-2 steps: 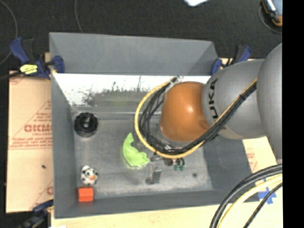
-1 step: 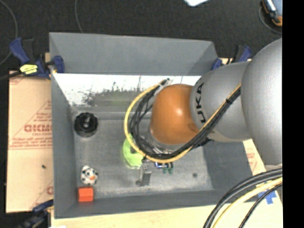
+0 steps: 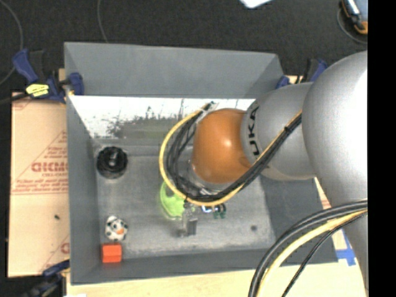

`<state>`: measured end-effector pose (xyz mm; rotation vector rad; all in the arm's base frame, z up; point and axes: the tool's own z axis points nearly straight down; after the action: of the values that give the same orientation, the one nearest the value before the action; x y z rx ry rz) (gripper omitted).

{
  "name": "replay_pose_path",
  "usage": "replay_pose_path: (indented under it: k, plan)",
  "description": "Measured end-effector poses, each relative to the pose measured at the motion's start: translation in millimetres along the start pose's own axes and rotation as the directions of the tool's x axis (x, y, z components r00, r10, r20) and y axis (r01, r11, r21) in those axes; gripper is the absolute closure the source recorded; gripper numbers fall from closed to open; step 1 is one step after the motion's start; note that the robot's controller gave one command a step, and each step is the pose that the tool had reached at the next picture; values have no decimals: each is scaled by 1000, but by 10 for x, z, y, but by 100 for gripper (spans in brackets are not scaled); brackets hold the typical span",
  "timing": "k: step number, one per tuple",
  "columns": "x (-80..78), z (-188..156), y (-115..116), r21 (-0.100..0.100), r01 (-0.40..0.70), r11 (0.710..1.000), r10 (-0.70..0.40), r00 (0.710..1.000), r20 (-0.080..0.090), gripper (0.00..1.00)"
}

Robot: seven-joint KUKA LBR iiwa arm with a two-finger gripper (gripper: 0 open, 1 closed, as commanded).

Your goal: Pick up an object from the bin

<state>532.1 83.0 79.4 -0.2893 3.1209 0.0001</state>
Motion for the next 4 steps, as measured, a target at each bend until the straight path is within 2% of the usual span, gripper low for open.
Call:
replay_pose_path:
  k: [1, 3, 4]
  plan:
    - [-26, 53, -334, -4, -91, 996, 91, 996, 7, 100]
    - [-89, 33, -388, -2, -63, 998, 63, 998, 9, 100]
    - [-128, 36, -395, -3, -65, 998, 65, 998, 15, 100]
